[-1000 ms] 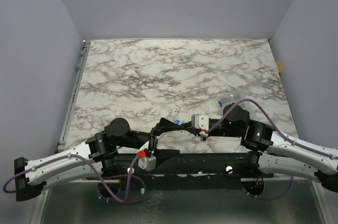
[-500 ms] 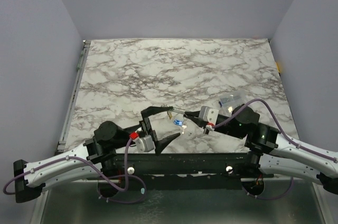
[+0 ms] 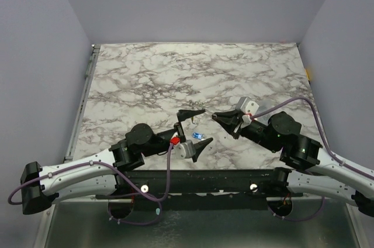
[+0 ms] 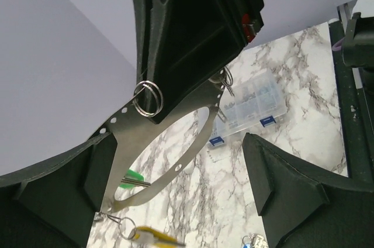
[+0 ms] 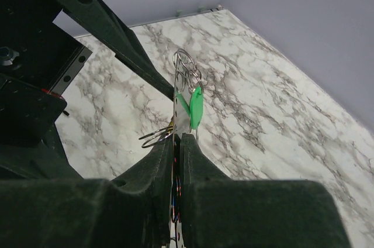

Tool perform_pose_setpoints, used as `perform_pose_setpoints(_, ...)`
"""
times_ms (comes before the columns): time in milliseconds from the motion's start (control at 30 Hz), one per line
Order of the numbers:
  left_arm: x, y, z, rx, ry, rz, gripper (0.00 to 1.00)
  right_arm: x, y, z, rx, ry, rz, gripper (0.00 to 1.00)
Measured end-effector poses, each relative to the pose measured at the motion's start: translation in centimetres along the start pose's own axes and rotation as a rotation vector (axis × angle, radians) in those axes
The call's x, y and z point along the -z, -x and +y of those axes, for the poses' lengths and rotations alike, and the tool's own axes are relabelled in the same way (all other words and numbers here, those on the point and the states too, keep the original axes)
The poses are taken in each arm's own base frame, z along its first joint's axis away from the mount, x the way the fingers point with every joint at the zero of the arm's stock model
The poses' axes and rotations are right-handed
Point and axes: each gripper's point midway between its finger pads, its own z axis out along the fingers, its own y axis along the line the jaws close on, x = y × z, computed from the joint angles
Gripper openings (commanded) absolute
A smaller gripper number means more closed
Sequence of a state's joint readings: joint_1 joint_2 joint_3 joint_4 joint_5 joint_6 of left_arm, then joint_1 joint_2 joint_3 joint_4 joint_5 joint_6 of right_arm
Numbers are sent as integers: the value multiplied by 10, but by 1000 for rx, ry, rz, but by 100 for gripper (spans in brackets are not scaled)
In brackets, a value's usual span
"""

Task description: Put the keys on the keyring

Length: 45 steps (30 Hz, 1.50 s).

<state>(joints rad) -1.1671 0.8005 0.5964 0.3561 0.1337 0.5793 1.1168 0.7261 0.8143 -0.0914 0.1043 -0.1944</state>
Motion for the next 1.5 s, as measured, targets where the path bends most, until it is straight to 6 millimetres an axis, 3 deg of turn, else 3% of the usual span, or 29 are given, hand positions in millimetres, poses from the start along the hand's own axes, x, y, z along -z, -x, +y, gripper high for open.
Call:
perform_pose_setpoints(333, -8, 7, -10, -97, -55, -23, 98, 2, -7, 1, -46, 1, 73, 1)
perform_pose_setpoints(600, -6, 32, -1, -191, -58, -99, 89, 6, -30, 10, -51, 40, 164, 1)
perform_pose_setpoints(867, -14, 18, -9, -211, -101, -48, 89, 8, -32, 24, -61, 121, 174, 1)
perform_pose_setpoints(1033, -21, 5, -18, -210, -155, 5, 63, 10, -33, 34, -65, 174, 178, 1)
perform_pose_setpoints(1200, -21, 0, -22, -209, -186, 35, 56, 13, -30, 38, -58, 204, 166, 1)
perform_pose_setpoints(1367, -20, -3, -27, -206, -213, 53, 26, 16, -24, 40, -43, 226, 139, 1)
perform_pose_setpoints(1500, -18, -7, -30, -211, -230, 68, 18, 17, -27, 42, -21, 241, 146, 1)
